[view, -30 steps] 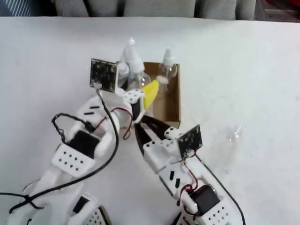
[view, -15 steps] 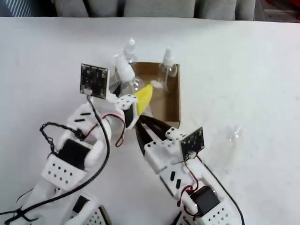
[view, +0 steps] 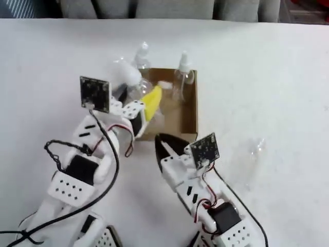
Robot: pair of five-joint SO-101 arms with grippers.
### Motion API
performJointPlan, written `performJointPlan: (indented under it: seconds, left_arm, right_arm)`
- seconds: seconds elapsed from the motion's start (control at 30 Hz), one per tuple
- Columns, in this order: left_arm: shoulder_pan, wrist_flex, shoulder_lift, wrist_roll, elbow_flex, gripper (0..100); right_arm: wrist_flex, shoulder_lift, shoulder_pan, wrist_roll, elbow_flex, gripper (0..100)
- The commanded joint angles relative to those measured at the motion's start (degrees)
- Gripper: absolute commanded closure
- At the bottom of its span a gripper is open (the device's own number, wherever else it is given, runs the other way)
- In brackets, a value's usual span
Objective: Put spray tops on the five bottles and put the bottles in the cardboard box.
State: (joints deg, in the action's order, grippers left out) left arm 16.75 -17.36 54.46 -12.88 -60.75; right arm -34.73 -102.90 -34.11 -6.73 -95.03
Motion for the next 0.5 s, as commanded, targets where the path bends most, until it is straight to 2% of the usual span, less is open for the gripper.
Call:
performJointPlan:
  seconds: [0.0, 0.2, 0.3, 0.47]
  left_arm:
    - [-2.6, 9.4, 2.7, 5.6, -4.3, 98]
    - [-2.9, 21.9, 2.7, 10.5, -14.4, 98]
    - [-3.1, 25.2, 0.2, 11.1, -15.1, 98]
    - [-5.2, 29.2, -12.4, 11.0, -9.6, 98]
  right_arm:
    - [-3.6, -0.4, 5.6, 0.2, 2.6, 98.4]
    - [-3.9, -0.2, 15.0, 0.2, 1.1, 98.4]
    - [-3.7, -0.2, 16.2, 0.2, -0.1, 98.4]
    - [-3.9, -0.2, 16.2, 0.2, -0.4, 98.4]
